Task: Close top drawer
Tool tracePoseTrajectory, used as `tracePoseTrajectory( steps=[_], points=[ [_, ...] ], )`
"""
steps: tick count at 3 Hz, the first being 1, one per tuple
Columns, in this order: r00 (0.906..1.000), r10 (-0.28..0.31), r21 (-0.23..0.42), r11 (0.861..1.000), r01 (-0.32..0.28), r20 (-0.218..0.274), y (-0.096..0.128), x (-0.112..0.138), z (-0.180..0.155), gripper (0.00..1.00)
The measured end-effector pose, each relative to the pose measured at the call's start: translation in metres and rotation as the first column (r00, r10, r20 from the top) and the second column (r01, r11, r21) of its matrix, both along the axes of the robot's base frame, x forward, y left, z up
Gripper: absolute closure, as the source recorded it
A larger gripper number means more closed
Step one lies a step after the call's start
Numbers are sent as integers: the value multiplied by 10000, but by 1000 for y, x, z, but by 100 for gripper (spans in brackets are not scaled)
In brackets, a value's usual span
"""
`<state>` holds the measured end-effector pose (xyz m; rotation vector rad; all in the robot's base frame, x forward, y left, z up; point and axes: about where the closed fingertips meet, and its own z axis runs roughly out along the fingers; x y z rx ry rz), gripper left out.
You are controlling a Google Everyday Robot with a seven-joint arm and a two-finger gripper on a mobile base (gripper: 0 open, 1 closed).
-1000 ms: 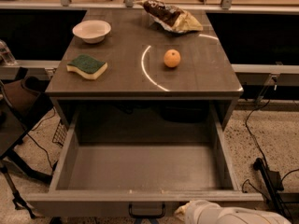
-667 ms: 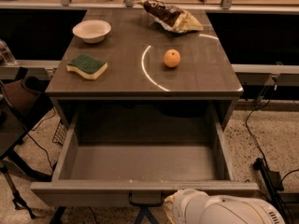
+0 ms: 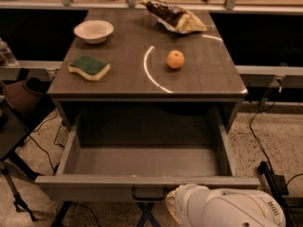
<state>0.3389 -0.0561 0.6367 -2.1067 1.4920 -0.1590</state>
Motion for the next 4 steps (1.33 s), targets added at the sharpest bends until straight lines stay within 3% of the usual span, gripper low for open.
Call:
tracePoseTrajectory(
  steps=[1, 3, 4],
  points=[
    [10000, 0, 0, 10000, 0, 0, 0, 0, 0, 100],
    [9958, 638, -281, 9977, -620, 652, -3, 79, -2, 100],
    [9962, 657, -303, 9975, -641, 568, -7, 87, -9, 100]
  ],
)
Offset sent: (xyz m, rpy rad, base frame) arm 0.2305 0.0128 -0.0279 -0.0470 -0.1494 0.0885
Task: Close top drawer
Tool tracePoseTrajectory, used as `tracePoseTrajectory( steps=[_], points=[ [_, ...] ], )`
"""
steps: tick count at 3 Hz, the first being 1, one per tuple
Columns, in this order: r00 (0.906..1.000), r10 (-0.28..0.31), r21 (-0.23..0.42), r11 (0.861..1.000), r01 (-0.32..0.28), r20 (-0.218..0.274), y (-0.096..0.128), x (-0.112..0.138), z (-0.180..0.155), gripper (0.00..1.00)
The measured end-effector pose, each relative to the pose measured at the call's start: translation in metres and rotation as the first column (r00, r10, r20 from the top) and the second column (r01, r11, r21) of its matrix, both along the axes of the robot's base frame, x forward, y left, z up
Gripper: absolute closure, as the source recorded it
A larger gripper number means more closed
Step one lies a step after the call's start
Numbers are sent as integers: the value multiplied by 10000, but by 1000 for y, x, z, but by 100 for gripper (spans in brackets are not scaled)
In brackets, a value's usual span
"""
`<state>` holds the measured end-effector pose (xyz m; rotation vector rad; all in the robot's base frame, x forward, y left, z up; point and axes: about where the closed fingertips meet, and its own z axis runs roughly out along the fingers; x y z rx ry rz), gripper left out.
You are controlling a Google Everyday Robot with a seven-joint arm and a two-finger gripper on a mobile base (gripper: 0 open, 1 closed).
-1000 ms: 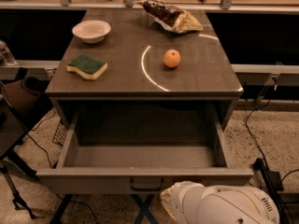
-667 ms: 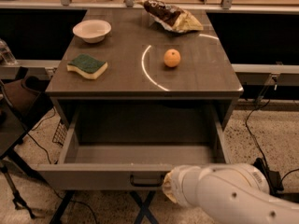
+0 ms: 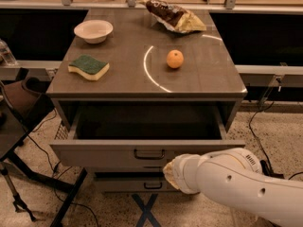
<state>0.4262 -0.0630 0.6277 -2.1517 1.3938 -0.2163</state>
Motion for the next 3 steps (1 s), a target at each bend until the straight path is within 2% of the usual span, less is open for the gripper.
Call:
tracePoseTrajectory(
  steps=[1, 2, 3],
  points=[
    [9998, -126, 296, 9995, 121, 158, -13, 32, -9, 100],
    [9997, 65, 433, 9990, -75, 220, -20, 59, -17, 100],
    [9997, 65, 433, 9990, -75, 220, -20, 59, -17, 100]
  ],
)
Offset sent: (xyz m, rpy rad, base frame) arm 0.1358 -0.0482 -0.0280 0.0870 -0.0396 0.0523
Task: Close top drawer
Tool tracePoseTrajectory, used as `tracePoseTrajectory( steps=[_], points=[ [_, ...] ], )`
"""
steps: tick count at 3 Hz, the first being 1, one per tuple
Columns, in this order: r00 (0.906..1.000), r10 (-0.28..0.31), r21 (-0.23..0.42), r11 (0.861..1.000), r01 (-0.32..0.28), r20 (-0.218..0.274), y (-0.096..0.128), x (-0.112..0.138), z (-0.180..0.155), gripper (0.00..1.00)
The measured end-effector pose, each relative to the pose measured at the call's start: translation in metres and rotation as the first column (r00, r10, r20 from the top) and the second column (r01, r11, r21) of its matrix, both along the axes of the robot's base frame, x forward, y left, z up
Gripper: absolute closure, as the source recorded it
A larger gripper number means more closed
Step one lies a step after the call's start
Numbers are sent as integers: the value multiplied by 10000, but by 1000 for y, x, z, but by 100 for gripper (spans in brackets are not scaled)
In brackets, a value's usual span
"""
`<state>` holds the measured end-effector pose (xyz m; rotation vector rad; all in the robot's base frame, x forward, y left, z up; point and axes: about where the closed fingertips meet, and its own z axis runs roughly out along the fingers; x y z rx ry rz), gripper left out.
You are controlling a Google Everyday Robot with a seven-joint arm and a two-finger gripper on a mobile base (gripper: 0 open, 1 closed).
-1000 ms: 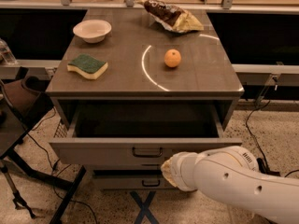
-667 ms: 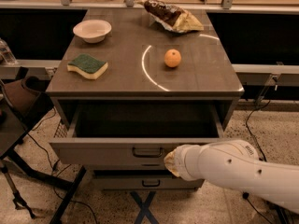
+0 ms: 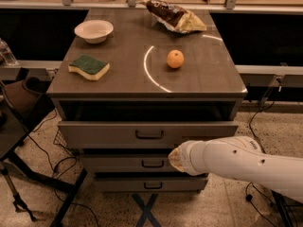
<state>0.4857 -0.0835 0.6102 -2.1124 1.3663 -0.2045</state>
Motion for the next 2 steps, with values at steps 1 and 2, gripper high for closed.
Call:
tracePoseTrajectory(
  steps=[1, 2],
  points=[
    [9999, 159, 233, 9996, -158, -25, -1, 26, -13, 100],
    [9980, 579, 527, 9970, -564, -273, -11, 70, -46, 100]
  ],
)
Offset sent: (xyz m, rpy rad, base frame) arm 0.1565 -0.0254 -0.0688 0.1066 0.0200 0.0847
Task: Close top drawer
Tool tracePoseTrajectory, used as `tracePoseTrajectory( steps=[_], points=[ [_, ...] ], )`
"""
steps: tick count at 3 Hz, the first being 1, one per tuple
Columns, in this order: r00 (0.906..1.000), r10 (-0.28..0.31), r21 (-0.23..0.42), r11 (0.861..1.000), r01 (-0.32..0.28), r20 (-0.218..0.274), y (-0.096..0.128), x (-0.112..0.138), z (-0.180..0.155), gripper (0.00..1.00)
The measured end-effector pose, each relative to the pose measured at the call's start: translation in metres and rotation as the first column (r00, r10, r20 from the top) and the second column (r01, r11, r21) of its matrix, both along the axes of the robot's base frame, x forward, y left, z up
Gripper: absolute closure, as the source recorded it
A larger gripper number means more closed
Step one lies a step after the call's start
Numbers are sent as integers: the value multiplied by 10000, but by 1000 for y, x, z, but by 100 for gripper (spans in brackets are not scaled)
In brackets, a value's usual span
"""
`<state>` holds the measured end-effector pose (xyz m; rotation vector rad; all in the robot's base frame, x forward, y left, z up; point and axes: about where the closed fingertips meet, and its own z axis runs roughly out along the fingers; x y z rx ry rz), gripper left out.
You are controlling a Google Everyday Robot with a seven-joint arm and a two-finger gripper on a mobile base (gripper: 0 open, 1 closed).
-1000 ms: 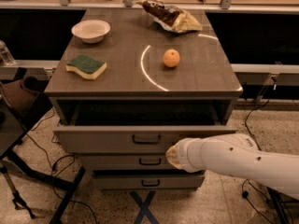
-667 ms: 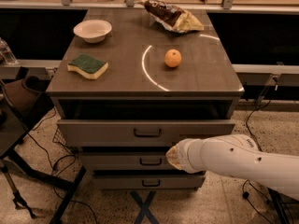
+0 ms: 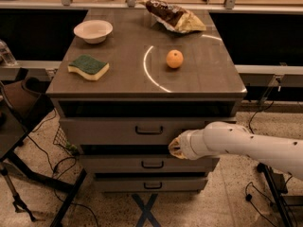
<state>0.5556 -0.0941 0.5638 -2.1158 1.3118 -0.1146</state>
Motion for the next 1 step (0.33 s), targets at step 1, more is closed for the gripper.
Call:
tracePoseTrajectory(
  steps=[1],
  points=[
    [10000, 0, 0, 10000, 0, 0, 0, 0, 0, 100]
  ],
)
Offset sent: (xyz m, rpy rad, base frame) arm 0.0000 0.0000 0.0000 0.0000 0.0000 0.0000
